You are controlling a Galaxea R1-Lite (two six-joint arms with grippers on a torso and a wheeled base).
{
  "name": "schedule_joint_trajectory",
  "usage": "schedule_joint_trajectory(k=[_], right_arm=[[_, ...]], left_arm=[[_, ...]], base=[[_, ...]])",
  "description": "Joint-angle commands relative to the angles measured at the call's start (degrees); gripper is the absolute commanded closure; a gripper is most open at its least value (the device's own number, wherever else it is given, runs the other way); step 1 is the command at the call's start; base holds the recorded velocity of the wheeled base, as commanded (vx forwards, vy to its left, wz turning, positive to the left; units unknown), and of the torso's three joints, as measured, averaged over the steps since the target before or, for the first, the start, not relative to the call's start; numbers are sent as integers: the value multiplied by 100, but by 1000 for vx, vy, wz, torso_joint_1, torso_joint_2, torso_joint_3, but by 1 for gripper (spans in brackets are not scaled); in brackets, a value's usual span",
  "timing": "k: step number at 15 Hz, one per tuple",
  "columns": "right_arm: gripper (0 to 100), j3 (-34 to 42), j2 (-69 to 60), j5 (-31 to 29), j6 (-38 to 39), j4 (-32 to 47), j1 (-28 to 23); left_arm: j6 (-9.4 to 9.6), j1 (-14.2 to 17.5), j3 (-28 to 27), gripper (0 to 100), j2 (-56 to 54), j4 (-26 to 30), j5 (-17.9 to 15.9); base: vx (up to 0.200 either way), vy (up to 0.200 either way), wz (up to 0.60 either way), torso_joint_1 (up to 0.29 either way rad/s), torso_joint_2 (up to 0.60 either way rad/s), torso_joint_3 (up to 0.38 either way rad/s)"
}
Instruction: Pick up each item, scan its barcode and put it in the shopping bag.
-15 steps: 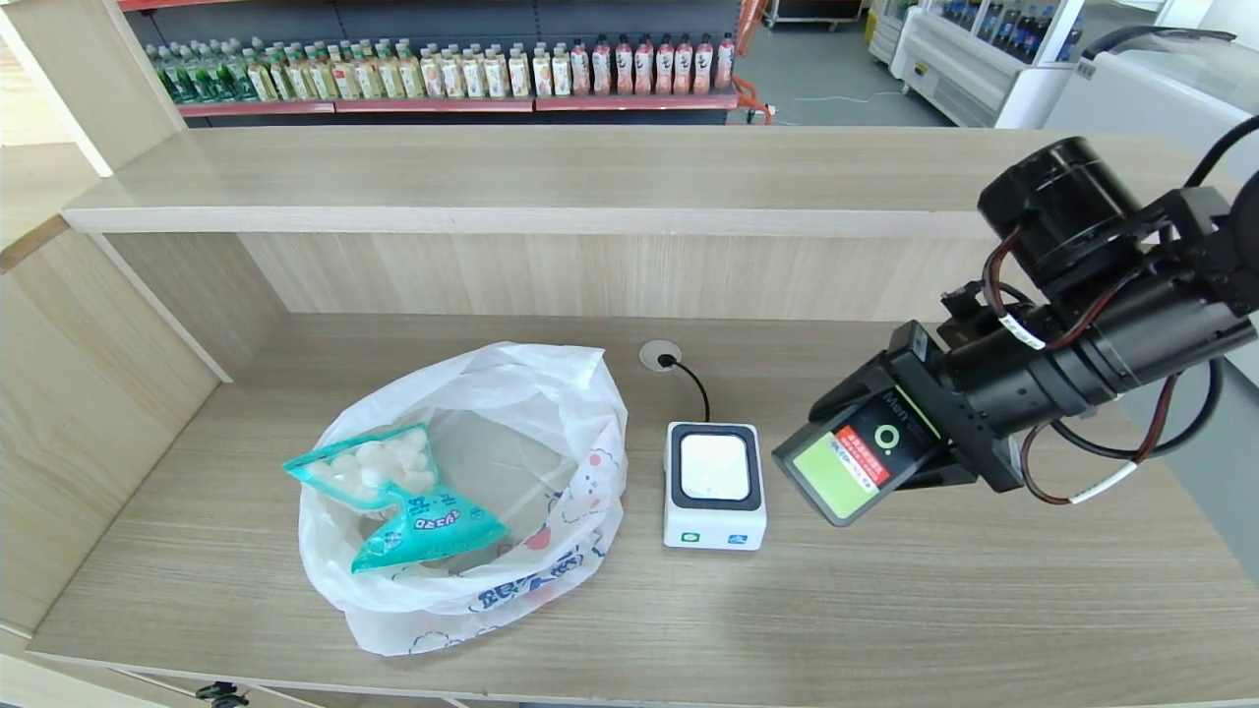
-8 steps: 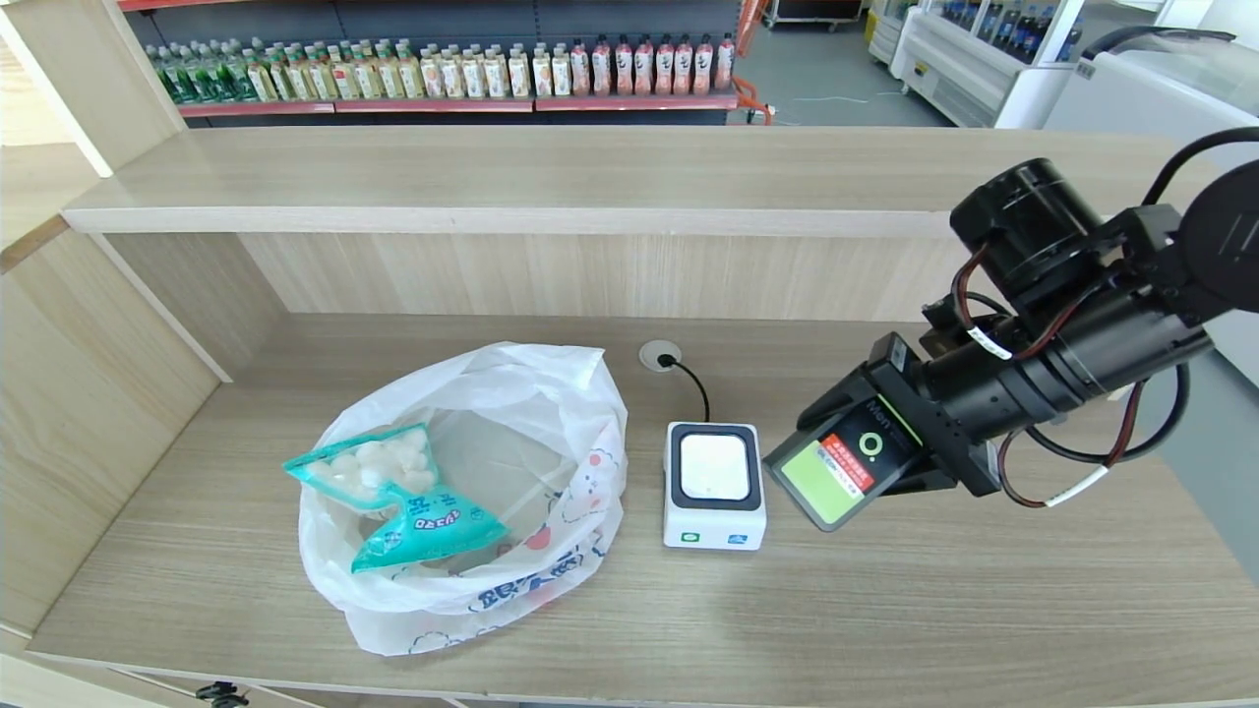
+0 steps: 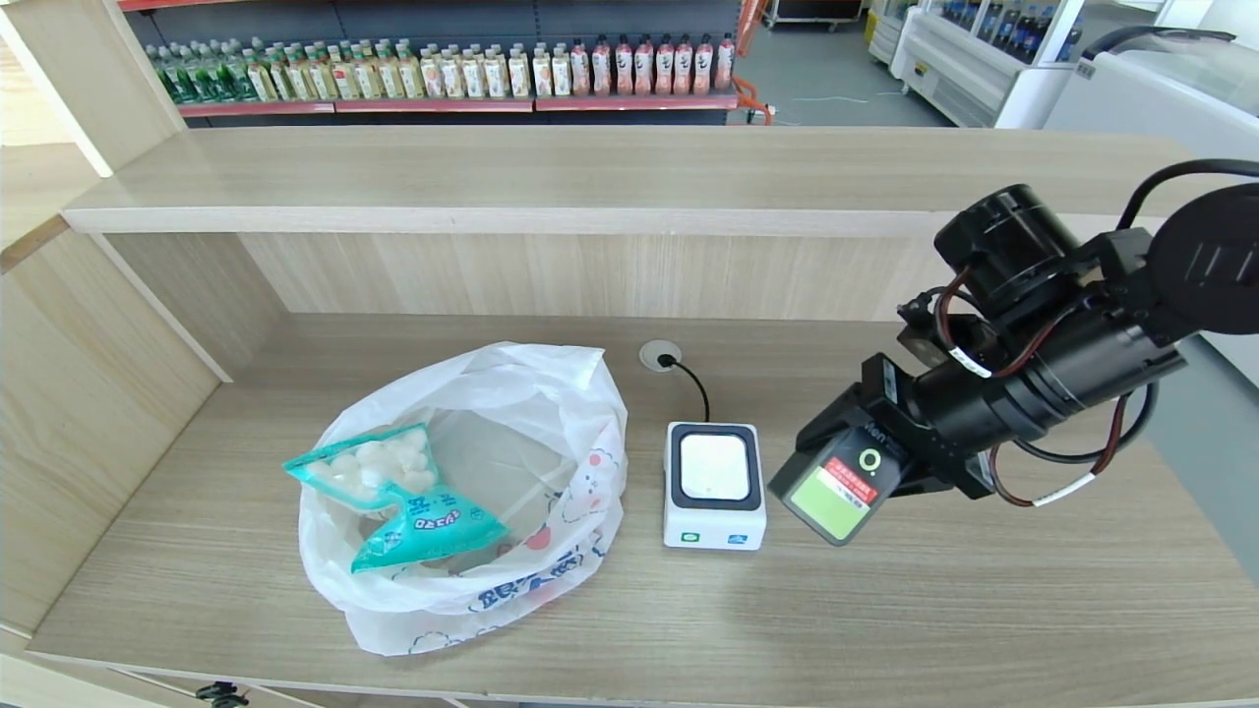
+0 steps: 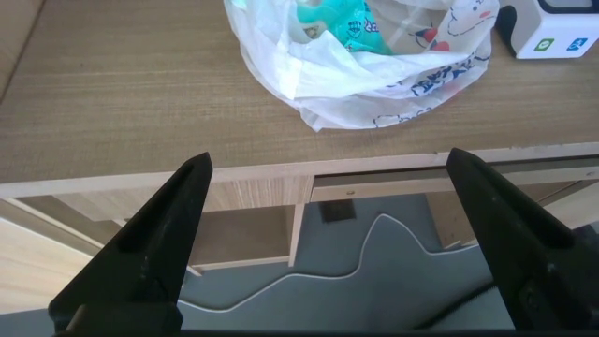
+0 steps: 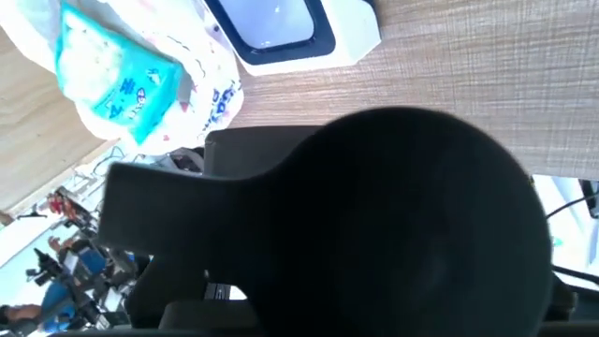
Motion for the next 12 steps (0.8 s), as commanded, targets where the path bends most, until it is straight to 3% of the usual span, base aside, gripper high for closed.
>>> schedule_joint_trajectory(k=[1,5,12], right_arm=[[100,31,-48,-7,-57,-59,-23],[100,145,-84,-7,-198,-630,-32],[100,1420,-198,-473,-576,-2476,267]], left_arm=[[-1,-1,0,0,7,-7,1],[-1,-1,0,0,7,2,1],[-1,-1,0,0,7,2,1]], base=[[0,0,0,0,0,0],[0,0,0,0,0,0],[0,0,0,0,0,0]])
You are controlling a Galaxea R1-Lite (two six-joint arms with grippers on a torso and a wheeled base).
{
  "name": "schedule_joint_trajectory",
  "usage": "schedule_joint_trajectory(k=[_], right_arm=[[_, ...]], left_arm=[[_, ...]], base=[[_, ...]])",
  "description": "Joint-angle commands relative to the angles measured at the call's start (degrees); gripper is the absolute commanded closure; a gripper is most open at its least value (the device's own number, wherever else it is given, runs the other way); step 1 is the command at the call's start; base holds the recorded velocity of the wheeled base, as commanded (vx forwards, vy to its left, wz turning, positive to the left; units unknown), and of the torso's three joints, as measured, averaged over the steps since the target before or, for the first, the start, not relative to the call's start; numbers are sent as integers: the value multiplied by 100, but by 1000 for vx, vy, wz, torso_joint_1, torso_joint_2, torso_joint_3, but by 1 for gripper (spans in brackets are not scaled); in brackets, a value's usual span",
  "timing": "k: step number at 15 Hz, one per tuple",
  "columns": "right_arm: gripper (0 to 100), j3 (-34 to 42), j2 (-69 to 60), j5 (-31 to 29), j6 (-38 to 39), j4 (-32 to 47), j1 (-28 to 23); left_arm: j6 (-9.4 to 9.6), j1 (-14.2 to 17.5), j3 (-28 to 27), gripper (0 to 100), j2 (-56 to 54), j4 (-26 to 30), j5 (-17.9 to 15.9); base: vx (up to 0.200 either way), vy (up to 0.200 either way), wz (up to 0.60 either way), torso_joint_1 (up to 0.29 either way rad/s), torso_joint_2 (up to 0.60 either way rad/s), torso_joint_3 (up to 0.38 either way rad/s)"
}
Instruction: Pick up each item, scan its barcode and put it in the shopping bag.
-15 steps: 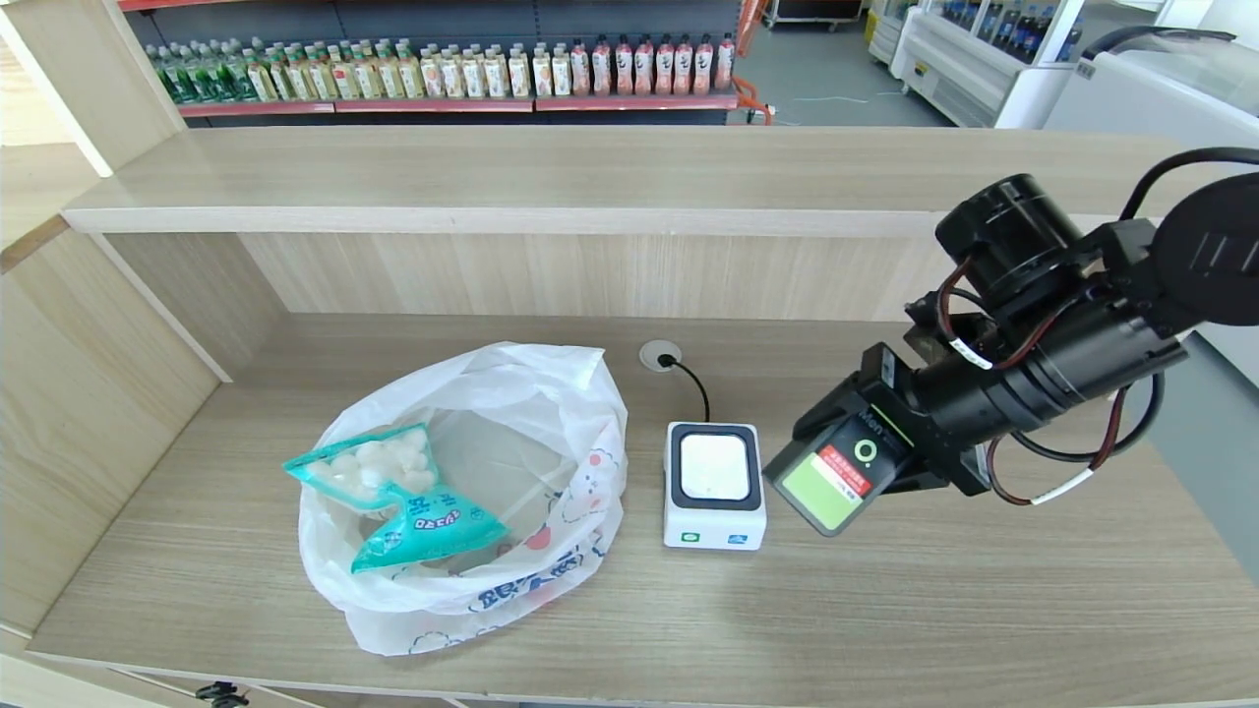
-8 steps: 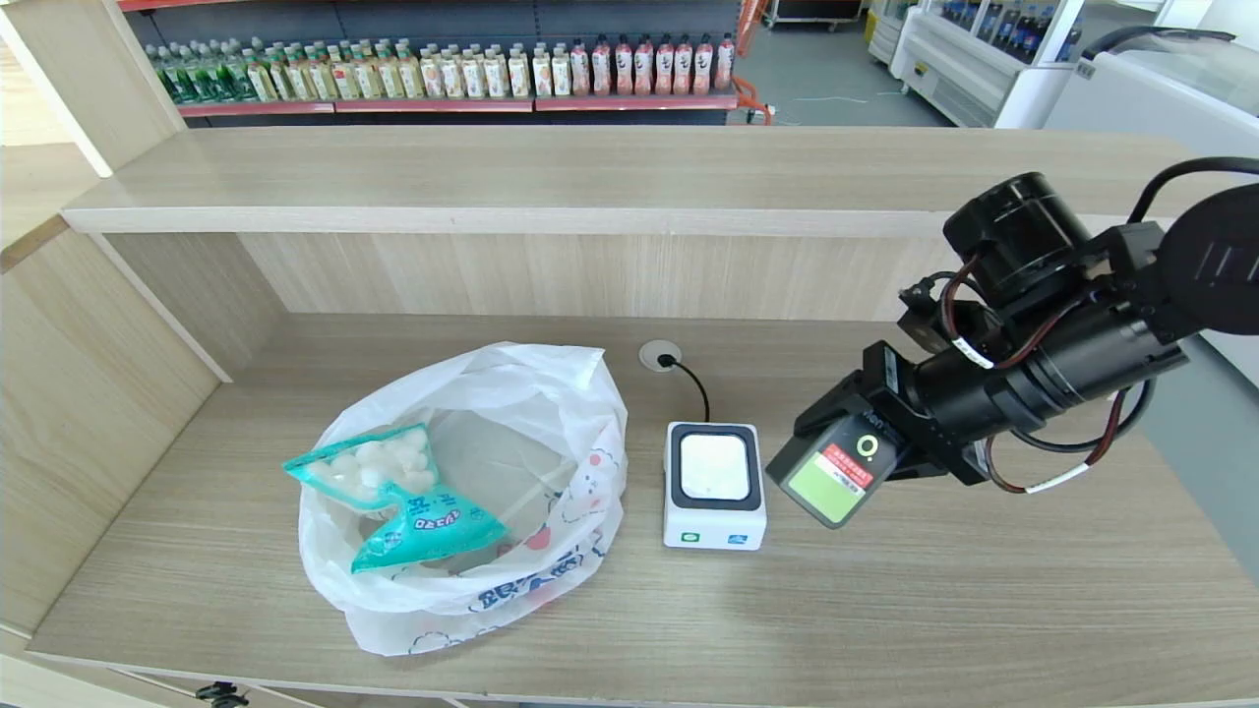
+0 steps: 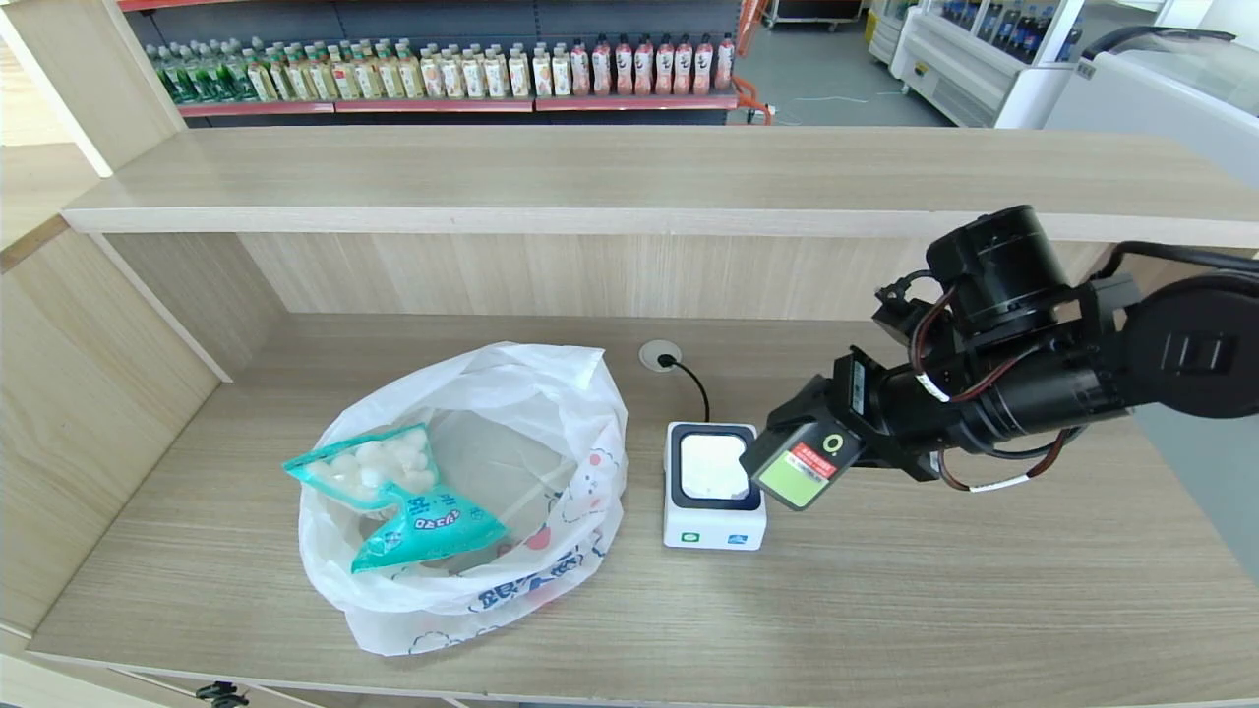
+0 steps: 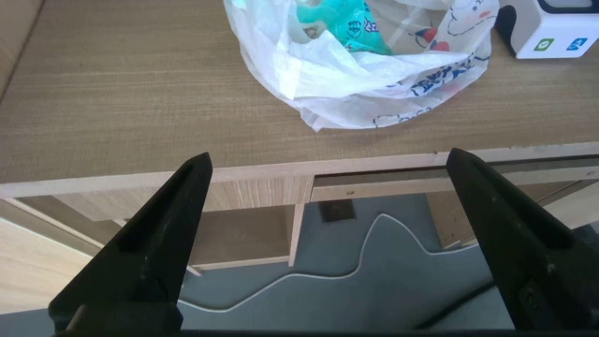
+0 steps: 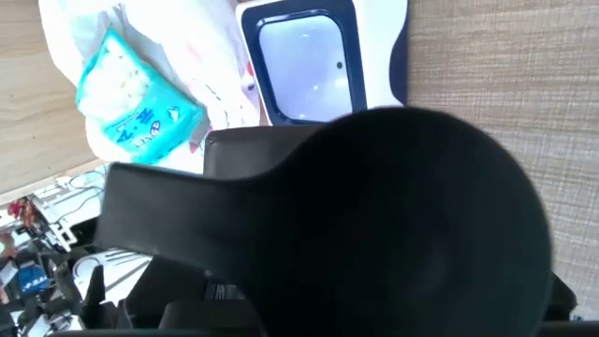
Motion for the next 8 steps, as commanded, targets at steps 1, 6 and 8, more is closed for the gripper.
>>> schedule_joint_trajectory(k=[1,6,8], right_arm=[[100,204,-55,-14,1,-159,71],[100,415,-187,30,54,-511,80],[100,582,-222,21,45,-757,132]], left_arm=[[-1,2,0,0,-2,2,-2],[-1,2,0,0,7,-7,-2],[-1,2,0,0,7,2,-2]], base=[[0,0,0,0,0,0],[0,0,0,0,0,0],[0,0,0,0,0,0]])
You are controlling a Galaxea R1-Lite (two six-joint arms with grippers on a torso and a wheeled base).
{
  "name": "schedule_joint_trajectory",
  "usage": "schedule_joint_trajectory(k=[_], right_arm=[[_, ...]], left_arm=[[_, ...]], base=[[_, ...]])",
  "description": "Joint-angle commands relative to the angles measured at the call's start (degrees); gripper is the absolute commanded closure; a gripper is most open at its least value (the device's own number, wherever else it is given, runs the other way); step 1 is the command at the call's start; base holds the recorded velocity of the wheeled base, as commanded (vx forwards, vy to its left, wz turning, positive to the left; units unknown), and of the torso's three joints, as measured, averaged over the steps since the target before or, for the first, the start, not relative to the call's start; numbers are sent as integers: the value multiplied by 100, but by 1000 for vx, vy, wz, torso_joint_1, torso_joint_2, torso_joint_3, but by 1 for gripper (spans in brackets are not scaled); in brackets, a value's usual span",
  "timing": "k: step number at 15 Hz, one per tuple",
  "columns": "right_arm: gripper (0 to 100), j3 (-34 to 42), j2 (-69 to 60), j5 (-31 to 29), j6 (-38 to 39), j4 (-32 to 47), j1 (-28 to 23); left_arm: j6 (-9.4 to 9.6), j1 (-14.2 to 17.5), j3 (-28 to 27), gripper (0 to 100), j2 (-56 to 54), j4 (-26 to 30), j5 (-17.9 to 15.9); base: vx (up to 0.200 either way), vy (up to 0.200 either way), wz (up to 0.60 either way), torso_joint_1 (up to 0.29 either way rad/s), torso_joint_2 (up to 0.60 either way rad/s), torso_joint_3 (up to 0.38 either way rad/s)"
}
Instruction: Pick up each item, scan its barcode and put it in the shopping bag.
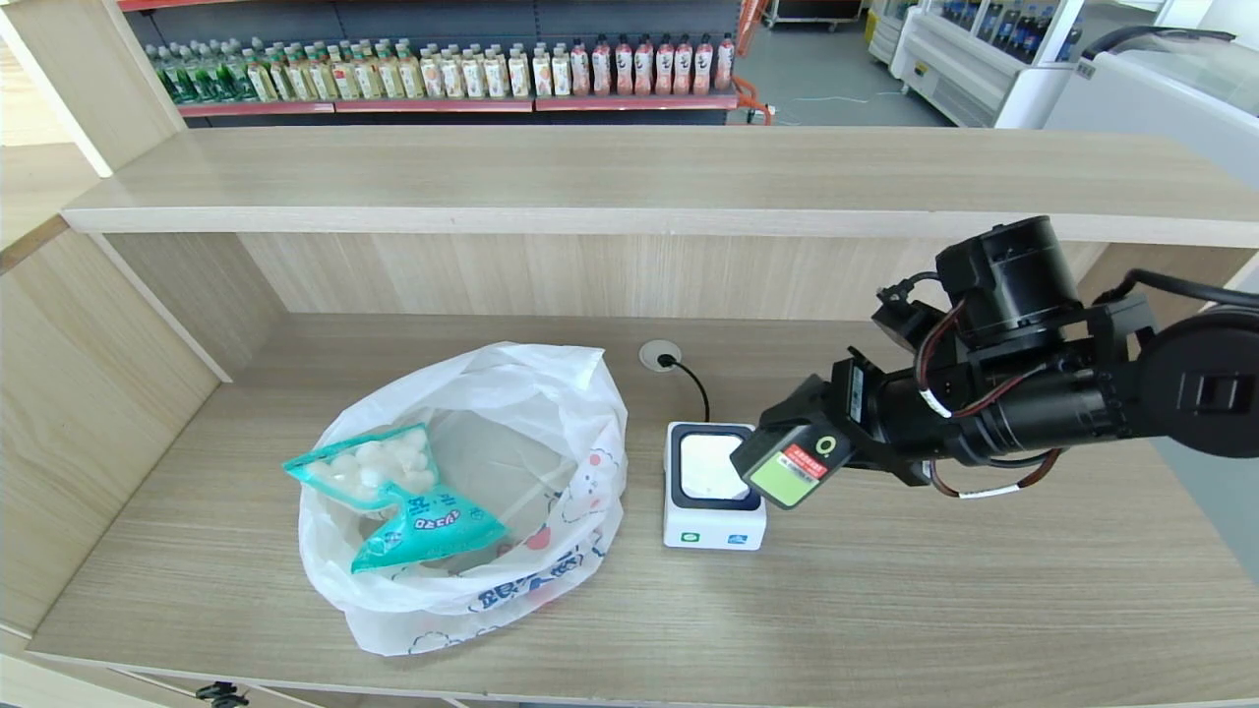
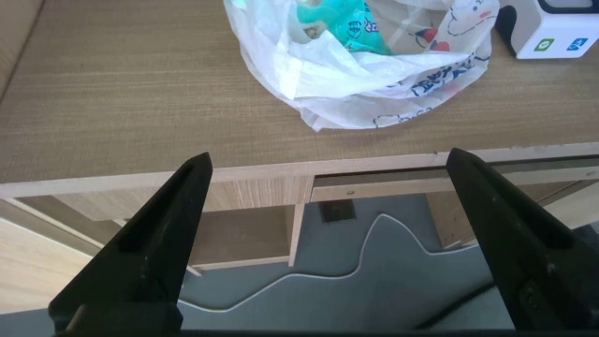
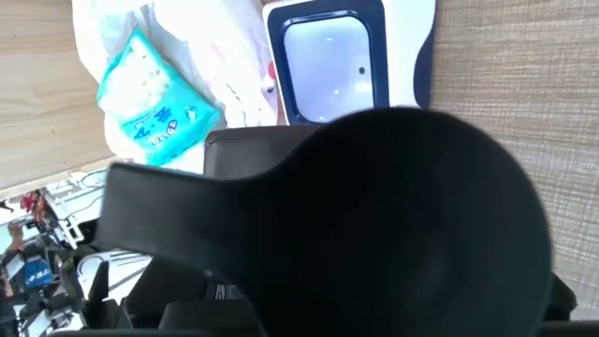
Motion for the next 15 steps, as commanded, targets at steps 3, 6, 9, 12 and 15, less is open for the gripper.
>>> schedule_joint_trajectory(k=[3,6,9,12,15], right_arm=[[100,409,-124,-1,-21,-594,161],[100,497,-124,-1,-4,-682,222],[100,647,-142,-9,-4,-884,240],[100,805,-142,-9,-4,-1157,266],[100,1060,-142,-18,5,-1526,293]], left_arm=[[-1,-1,0,0,-2,-7,1],[-1,-1,0,0,-2,2,1],[-1,-1,0,0,-2,2,1],[-1,-1,0,0,-2,2,1],[-1,-1,0,0,7,2,1]], base=[[0,0,0,0,0,0],[0,0,0,0,0,0],[0,0,0,0,0,0],[0,0,0,0,0,0],[0,0,0,0,0,0]])
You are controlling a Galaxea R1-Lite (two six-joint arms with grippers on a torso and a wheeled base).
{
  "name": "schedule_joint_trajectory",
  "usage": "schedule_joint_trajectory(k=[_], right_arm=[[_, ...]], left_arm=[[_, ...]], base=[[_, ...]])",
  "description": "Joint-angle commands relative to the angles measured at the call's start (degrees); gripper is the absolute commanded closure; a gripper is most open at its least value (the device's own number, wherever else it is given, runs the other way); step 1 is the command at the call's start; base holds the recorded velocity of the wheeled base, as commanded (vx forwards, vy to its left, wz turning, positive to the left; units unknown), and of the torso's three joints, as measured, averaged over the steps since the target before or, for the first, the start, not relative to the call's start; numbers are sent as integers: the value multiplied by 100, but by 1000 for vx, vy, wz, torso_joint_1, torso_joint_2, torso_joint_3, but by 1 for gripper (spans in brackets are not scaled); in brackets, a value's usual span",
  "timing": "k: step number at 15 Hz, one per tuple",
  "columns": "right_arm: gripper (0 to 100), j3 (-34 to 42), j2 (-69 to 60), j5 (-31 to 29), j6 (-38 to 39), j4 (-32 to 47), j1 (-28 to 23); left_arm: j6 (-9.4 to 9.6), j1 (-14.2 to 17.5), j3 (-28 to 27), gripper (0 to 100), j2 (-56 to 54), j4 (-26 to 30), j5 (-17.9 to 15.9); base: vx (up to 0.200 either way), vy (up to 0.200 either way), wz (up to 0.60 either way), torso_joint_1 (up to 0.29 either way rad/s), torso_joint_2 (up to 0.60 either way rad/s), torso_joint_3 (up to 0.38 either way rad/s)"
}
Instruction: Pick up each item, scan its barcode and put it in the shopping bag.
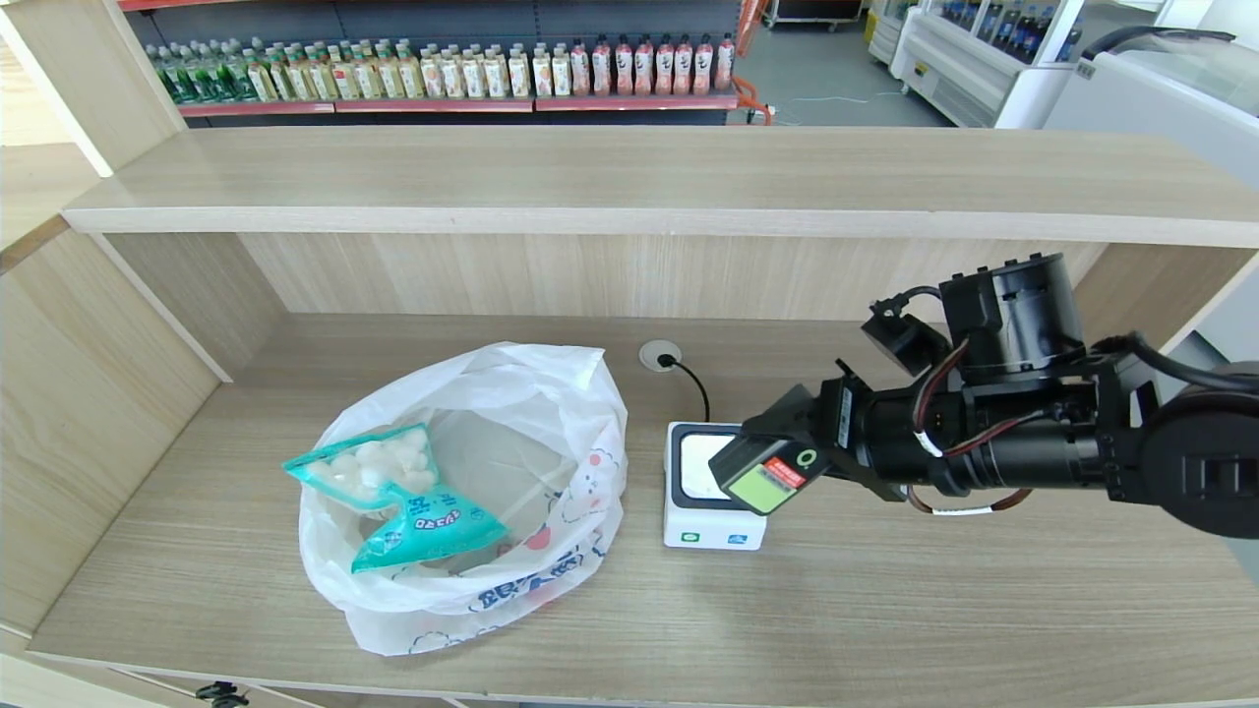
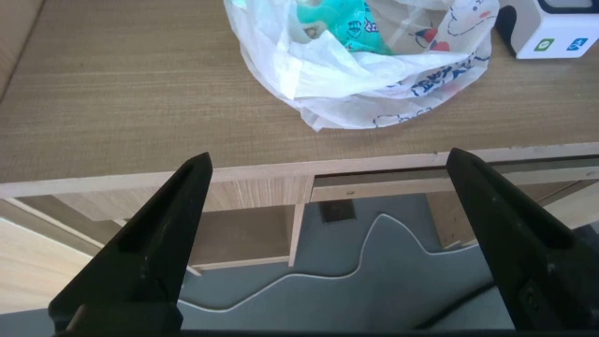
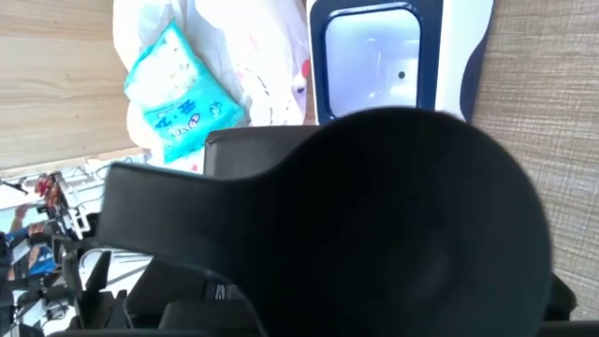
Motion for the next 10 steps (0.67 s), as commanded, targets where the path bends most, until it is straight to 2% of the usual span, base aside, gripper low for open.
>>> schedule_joint_trajectory(k=[1,6,10], right_arm=[[100,136,-2,-1,2,-52,49],[100,110,25,-1,407,-69,66],[100,48,51,17,1189,-307,49]], left_arm=[[-1,-1,0,0,7,2,-2],[-1,-1,0,0,7,-7,-2],[-1,-1,0,0,7,2,-2]], base=[[0,0,0,0,0,0],[0,0,0,0,0,0],[0,0,0,0,0,0]])
